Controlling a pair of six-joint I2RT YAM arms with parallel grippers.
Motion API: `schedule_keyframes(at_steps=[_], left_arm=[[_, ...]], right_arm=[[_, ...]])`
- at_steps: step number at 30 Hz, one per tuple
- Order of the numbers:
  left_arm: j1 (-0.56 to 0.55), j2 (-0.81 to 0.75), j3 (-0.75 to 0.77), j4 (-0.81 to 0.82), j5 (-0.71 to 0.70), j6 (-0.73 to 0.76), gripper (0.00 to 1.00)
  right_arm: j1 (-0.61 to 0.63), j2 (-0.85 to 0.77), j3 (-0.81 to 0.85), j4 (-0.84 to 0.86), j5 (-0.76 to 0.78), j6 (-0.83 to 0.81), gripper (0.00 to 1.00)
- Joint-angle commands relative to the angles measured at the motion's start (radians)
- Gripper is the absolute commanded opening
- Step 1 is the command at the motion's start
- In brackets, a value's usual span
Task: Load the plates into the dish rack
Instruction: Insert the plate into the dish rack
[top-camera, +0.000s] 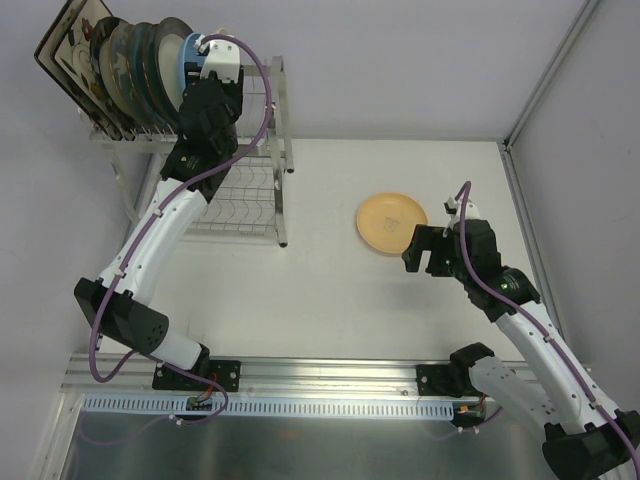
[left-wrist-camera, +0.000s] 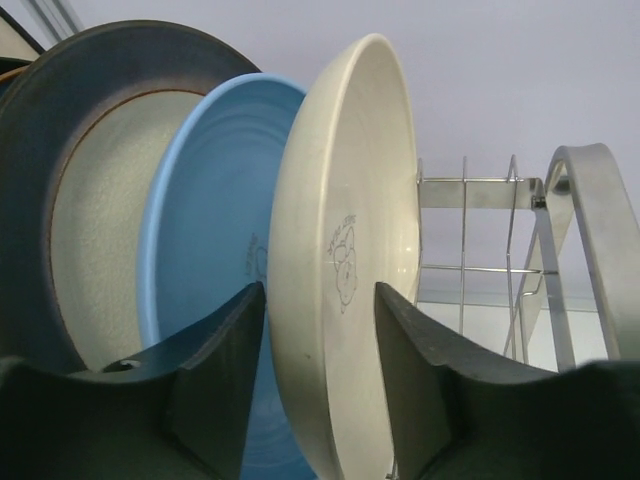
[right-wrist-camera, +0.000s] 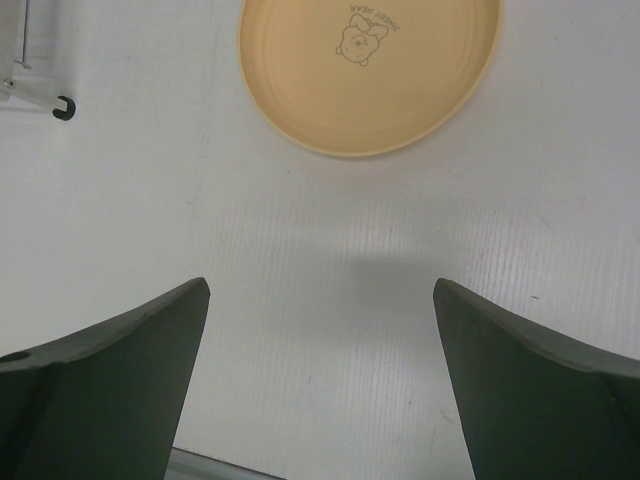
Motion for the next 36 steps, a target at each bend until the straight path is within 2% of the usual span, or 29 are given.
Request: schedule_keyframes(at_steps=[1,16,20,27,36], left_arm=[[0.013,-0.044,-0.001,0.002,0.014,-0.03,0.51],[0.011,-0.159,-0.013,-0.019,0.124,-0.144,0.91],[0.013,-0.202,-0.025,-0.042,0.2,-0.176,0.92],[0.011,-0.311,-0.091,-0.08,0.307,-0.242,0.99],[0.013,-0.489,-0.224,-0.154,0.436,-0.349,0.99]], right_arm=[[0.003,0.003,0.014,0.001,0.004,-0.013,0.99],[0.003,0.033,0.05,0.001,0.004,-0.016,1.0],[0.003,0.064,0.069,-0.005,0.014,0.002,1.0],[-0.029,0.119,0.09,-0.016,0.054,0.076,1.0],[-0.242,0.23,0.078,0.015,-0.074,0.185,1.0]])
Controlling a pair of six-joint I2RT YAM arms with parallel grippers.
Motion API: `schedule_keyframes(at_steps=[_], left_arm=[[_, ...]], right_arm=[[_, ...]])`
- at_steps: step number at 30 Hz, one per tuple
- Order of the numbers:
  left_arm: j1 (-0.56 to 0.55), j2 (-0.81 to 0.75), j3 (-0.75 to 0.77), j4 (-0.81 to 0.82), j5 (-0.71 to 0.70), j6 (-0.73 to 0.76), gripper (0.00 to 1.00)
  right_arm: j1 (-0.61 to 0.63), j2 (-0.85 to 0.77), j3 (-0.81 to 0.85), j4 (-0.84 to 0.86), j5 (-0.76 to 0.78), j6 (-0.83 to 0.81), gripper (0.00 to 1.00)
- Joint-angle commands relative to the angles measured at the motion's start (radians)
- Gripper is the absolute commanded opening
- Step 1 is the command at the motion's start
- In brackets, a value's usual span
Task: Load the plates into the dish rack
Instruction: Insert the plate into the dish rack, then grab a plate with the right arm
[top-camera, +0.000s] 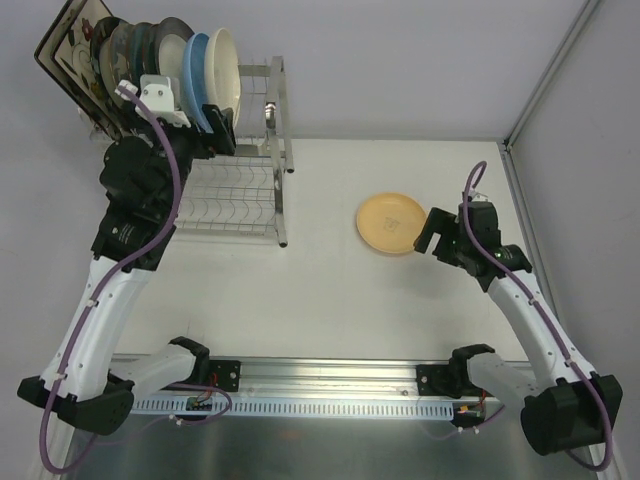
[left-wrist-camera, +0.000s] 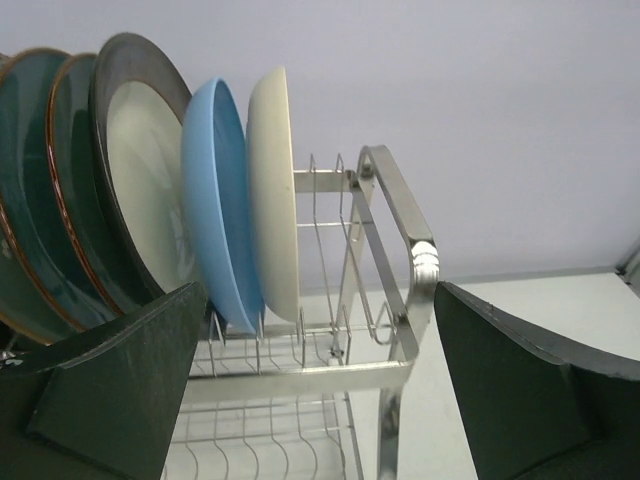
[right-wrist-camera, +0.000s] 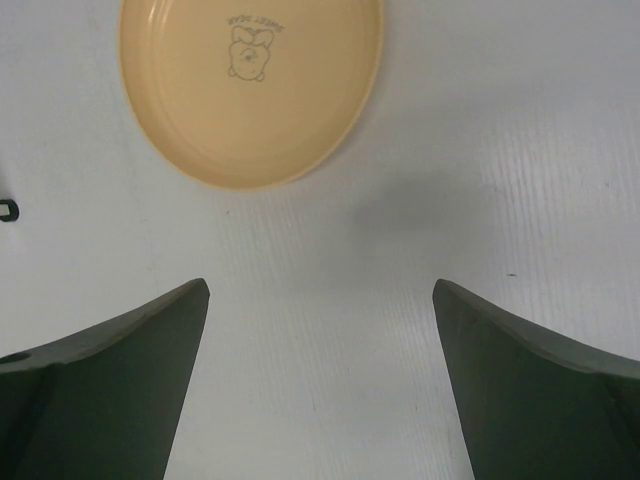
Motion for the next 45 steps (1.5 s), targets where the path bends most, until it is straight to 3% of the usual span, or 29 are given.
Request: schedule_keyframes(at_steps=[1,14,27,40,45], left_arm=[[0.006,-0.081,-0.057,-0.028,0.093,-0.087,0.99],[0.004,-0.412,-0.476,-0.14,0.208,-0.242,0.99],[0.006,-0.63,-0.861,-0.154,0.258,-0.466,0.99],[0.004,-0.628,-0.973,-0.161,0.326,-0.561,0.99],[0.004,-0.615,-0.99,-0.161,0.355,-0.593,0.99]], right_arm=[[-0.088,0.048,0.024,0.023,-0.056,0.079,1.0],[-0.22,0.264,-0.026,0.236,-0.182,0.236,0.98],[-0.231,0.528,-0.022,0.445,-0.249,0.303,0.78],[-0.231,0.72,0.012,0.532,-0.279,0.331,0.63],[-0.23,0.734,0.035,0.554,-0.273,0.332,0.49]])
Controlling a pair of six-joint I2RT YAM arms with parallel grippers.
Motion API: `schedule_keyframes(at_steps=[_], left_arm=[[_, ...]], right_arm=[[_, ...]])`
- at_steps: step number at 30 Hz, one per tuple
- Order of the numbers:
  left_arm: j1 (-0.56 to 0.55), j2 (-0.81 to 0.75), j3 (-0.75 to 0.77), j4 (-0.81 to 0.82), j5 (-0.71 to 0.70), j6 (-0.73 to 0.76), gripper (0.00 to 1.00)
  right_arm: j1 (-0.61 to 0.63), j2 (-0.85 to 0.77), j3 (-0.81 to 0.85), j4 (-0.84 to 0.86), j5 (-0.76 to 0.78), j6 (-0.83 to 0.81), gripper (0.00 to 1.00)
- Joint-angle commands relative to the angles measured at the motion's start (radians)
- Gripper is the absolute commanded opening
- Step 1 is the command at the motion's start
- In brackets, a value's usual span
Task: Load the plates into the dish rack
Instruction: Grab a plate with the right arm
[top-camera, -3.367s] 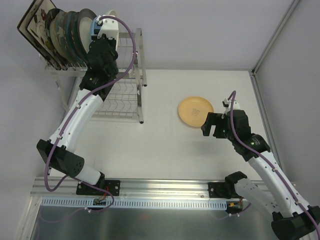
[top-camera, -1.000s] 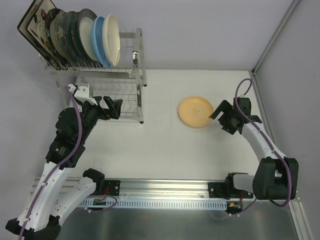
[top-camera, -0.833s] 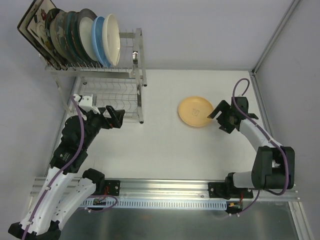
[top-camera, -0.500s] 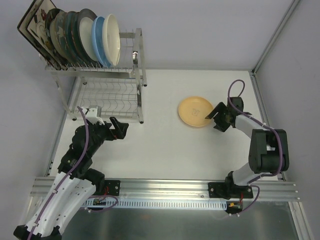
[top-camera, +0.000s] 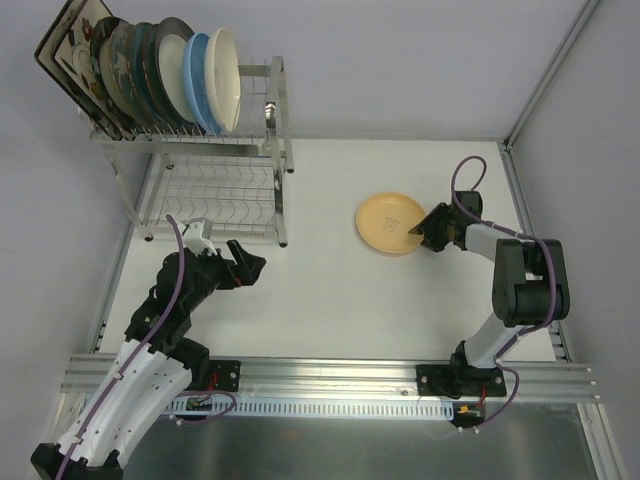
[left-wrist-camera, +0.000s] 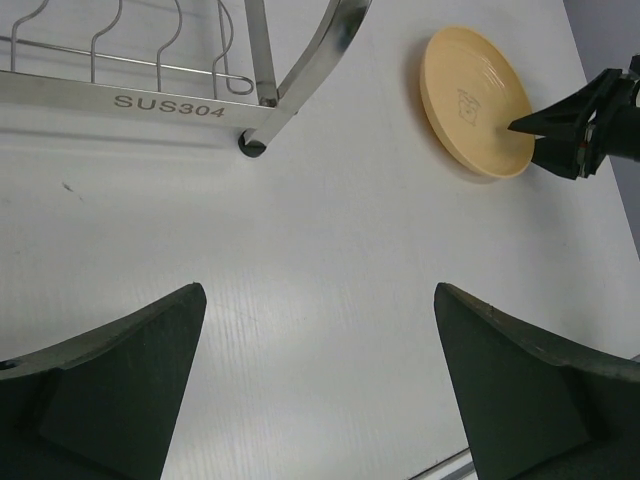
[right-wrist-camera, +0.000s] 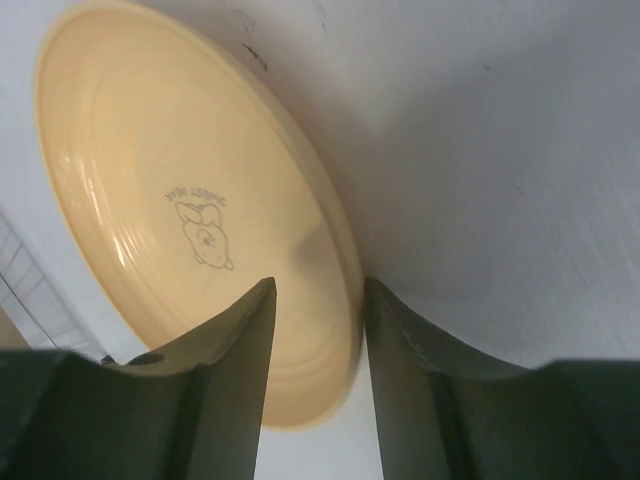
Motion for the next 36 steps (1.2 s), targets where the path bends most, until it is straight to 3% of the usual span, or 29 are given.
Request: schedule_keyframes(at_steps=[1,10,13,23,36], left_arm=[[0.004,0.006,-0.013,0.029,0.045,-0.052,0.99],[0.004,0.034,-0.01,0.029,0.084,-0.084,0.99],[0.004,0.043,-0.003,0.03,0.088,-0.084,0.99],[0.004,0.1,0.046,0.032,0.117,-0.111,0.99],[0.003,0.166,0.138,0.033,0.199,-0.154,0.99]], right_arm=[[-0.003,0.036,0.025,-0.008,0.02,0.002,0.42],[-0.003,0.03,0.021,-0.005,0.011,0.0,0.08],[-0.001,0.004,0.001,0.001,-0.001,-0.003,0.02],[0.048,-0.15,-0.045,-0.07,-0.044,-0.047,0.01],[0.305,-0.378,-0.041,-0.223,-0.107,-0.089,0.01]])
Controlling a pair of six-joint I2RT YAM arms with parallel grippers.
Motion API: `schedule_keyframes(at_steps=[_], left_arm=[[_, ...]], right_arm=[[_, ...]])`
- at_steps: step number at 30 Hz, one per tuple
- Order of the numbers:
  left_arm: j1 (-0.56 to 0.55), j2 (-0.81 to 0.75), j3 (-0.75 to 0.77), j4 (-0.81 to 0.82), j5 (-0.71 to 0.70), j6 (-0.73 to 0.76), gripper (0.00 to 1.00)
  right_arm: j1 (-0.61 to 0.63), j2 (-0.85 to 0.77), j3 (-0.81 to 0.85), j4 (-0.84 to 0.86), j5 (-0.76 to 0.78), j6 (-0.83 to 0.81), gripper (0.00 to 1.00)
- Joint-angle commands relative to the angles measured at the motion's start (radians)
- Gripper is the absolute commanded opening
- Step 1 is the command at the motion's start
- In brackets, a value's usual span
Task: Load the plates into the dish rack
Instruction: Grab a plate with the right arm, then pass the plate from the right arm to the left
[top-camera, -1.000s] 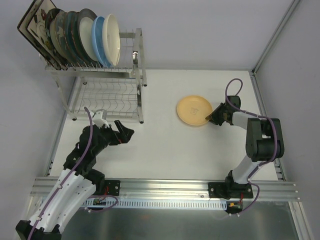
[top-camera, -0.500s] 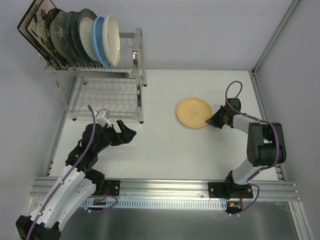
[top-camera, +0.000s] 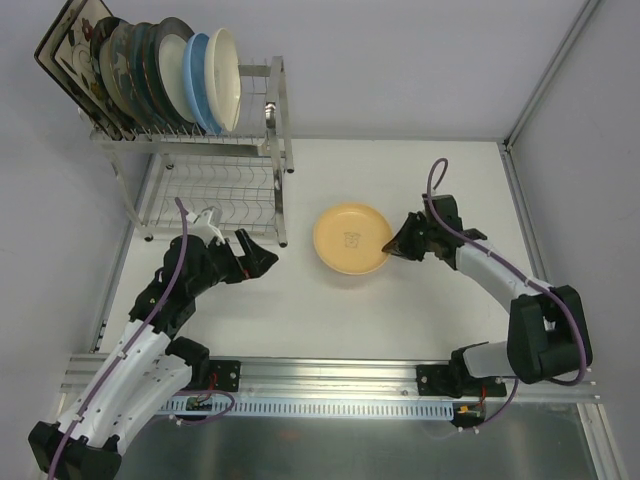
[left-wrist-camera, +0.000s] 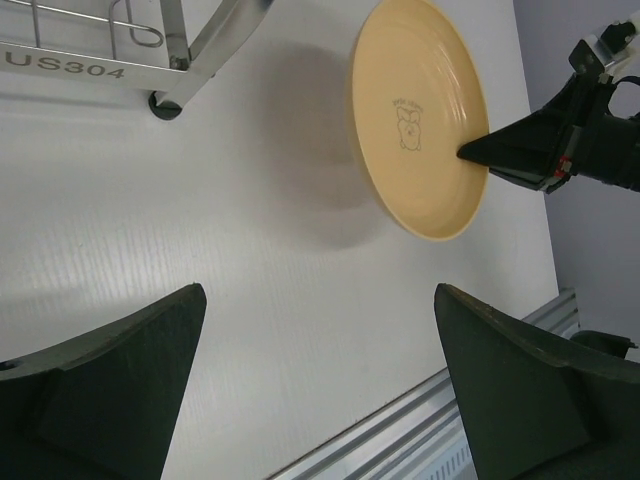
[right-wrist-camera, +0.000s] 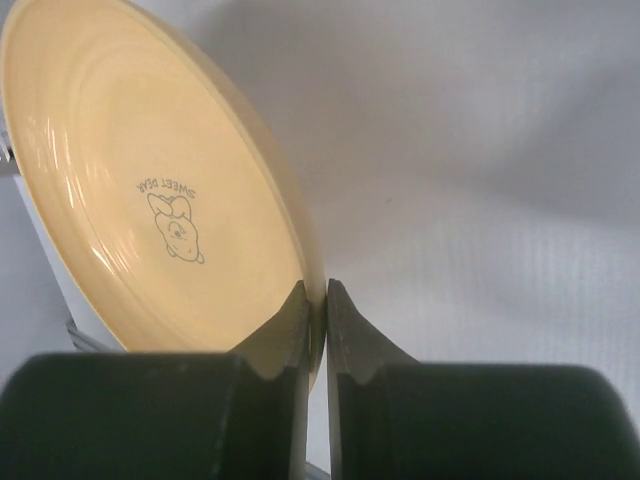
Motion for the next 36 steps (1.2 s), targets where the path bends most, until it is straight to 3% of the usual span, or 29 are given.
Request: schedule_keyframes(at_steps=[1,12,21,25,36], left_arm=[[0.004,0.016,0.058,0.031,0.066,-0.024,0.99],[-0.028,0.088,0.127,0.05,0.13,-0.065,0.99],[-0.169,0.16,0.173,0.093,0.029,-0.088,0.99],[-0.184,0.162,0.164,0.108,-0.038,-0.134,0.95],[-0.221,0.2,0.157,0.16,-0.055,-0.2,0.83]], right_arm=[[0.063,-0.092,0.021,-0.031,-0.049,-0.008,0.01],[0.199,-0.229,0.084,-0.058,-0.067,-0.015,0.01],[0.247,-0.283,0.089,0.001,-0.083,-0.017,0.01],[0.256,-0.297,0.093,0.025,-0.09,-0.022,0.01],[0.267,-0.307,0.107,0.041,-0.11,-0.04,0.01]])
